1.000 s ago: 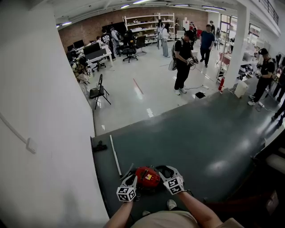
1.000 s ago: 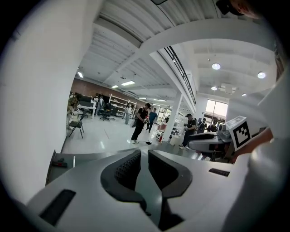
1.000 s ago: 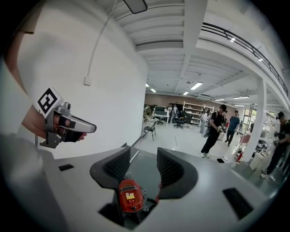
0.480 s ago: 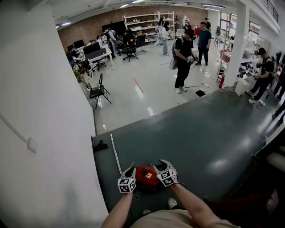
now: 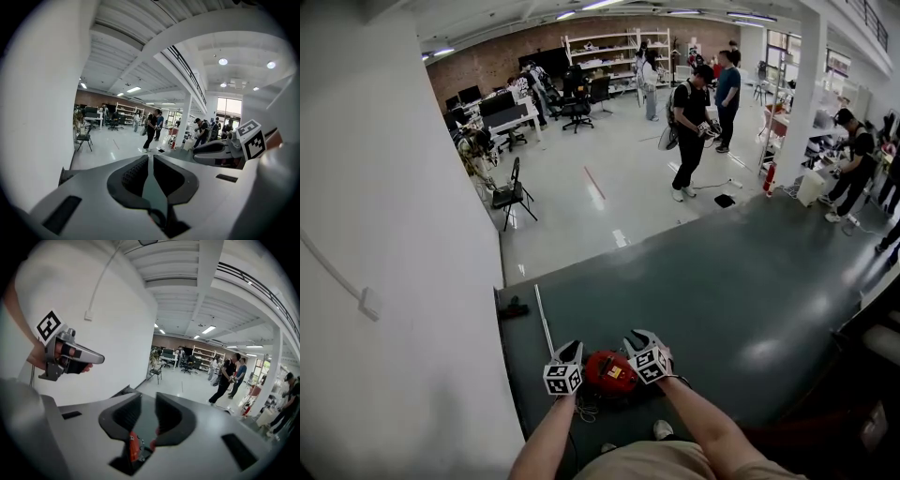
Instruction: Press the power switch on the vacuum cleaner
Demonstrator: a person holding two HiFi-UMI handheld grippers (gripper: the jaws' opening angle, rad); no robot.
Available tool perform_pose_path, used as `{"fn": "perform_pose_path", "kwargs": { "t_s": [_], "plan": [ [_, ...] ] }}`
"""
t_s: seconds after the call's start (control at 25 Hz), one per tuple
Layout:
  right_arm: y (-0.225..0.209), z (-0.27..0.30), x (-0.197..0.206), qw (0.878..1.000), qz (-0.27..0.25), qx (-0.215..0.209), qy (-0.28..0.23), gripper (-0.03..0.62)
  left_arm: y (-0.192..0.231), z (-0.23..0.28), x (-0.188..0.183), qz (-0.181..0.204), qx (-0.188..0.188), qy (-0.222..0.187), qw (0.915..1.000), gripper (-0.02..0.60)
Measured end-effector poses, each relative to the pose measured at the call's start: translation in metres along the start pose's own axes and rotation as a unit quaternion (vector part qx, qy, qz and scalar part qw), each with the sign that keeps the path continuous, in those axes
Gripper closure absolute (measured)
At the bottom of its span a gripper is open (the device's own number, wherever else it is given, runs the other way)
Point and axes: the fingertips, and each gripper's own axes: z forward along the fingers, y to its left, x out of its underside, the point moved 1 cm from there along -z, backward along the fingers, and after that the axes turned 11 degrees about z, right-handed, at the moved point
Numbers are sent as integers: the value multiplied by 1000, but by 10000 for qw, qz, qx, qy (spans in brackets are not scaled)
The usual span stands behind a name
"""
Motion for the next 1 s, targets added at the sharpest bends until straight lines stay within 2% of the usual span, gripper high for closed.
{"fn": "perform_pose_path", "kwargs": {
  "t_s": [0.04,0.08,0.24,0.4,0.6,1.0],
  "plan": [
    [1,0,3,9999,-114,25,89,558,-1,0,-1,12,9,-21,10000,540],
    [3,1,5,9996,-222,11,176,574,-2,1,-1,35,28,-29,10000,540],
    [12,2,8,9988,-404,-108,258,580,-12,2,2,212,187,83,9996,541],
    [13,1,2,9993,-296,-126,184,582,-20,1,2,330,285,175,9989,541],
    [11,-1,-14,9997,-204,-154,43,582,-15,1,-12,312,274,64,9991,541],
    [14,1,-22,9997,83,-235,58,580,-17,-3,-35,436,428,-141,9980,541]
  ]
}}
